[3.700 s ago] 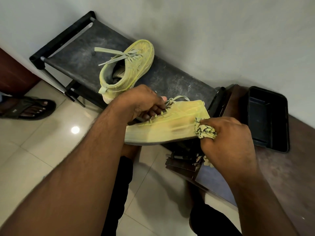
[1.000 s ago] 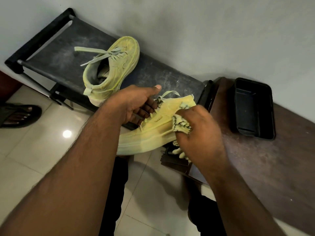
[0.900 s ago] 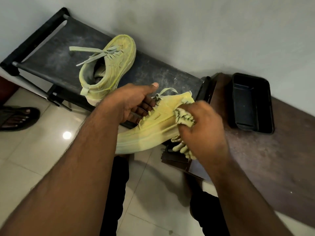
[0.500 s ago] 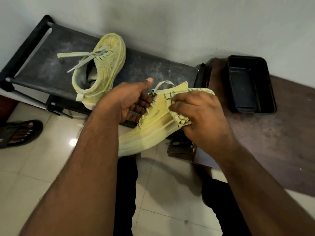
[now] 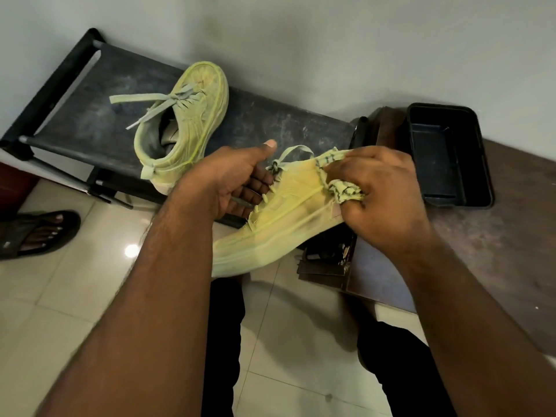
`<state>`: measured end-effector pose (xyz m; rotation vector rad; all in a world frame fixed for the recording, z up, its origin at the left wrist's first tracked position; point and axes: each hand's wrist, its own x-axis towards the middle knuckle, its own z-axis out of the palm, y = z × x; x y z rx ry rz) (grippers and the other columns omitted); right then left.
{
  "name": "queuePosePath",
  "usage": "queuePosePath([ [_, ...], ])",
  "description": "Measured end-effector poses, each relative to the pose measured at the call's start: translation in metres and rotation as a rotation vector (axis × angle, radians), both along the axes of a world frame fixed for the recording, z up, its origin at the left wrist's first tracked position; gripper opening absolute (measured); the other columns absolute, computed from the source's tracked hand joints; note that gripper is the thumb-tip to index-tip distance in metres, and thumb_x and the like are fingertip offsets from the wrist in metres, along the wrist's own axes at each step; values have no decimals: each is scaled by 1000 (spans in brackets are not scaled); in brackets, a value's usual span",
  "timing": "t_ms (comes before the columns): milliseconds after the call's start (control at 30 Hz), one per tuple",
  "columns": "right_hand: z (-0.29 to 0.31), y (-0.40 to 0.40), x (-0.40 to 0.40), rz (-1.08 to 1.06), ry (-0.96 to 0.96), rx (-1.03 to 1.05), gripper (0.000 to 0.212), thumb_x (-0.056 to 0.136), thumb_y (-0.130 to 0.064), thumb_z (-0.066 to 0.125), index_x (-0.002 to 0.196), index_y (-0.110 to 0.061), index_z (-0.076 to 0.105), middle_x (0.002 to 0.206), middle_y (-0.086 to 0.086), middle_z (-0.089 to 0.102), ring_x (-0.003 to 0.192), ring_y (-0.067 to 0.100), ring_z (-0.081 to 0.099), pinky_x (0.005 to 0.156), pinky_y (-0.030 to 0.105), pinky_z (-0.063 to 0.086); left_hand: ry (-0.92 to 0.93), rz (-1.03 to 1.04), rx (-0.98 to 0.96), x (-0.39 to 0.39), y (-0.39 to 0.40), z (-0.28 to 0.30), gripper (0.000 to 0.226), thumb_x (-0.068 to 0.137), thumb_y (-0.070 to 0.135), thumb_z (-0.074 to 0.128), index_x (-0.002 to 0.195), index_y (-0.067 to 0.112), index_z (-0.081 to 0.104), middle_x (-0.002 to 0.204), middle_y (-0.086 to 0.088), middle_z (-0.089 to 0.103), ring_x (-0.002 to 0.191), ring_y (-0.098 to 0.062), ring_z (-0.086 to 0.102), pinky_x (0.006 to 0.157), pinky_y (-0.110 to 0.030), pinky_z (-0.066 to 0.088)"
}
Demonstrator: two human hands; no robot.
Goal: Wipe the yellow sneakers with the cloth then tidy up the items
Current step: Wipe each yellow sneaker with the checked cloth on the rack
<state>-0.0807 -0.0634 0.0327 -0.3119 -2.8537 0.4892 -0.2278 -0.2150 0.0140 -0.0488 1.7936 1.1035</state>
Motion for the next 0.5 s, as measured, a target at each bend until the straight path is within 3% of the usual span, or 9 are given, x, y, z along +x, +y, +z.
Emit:
queuePosePath([
  [67,1,-3,-1,-27,11,5,35,63,-18,58,94,-20,74,95,-7,71,103,21,60,94,53,40,1,0,0,-1,0,0,59,86,63,55,83,6,70,73,-9,66,57,-19,58,54,-30,50],
  [200,-3,-27,-1,192,14,-38,38,64,-26,48,91,-22,73,93,-10,71,105,17,58,95,37,30,-8,0,3,-1,0,0,59,86,63,54,85,6,70,75,-10,66,59,-21,59,54,-30,50],
  [400,-1,-5,-1,-136,80,-17,38,60,-14,56,94,-18,73,87,-6,67,95,22,56,84,35,29,12,18,5,-1,0,-2,60,85,63,56,83,6,70,75,-10,65,60,-21,56,60,-31,48],
  [500,-4,-31,-3,89,48,-6,35,59,-17,57,90,-18,72,91,-8,69,91,18,56,81,35,33,2,9,16,-1,1,-2,61,86,63,55,86,4,70,76,-12,66,60,-23,57,60,-33,49],
])
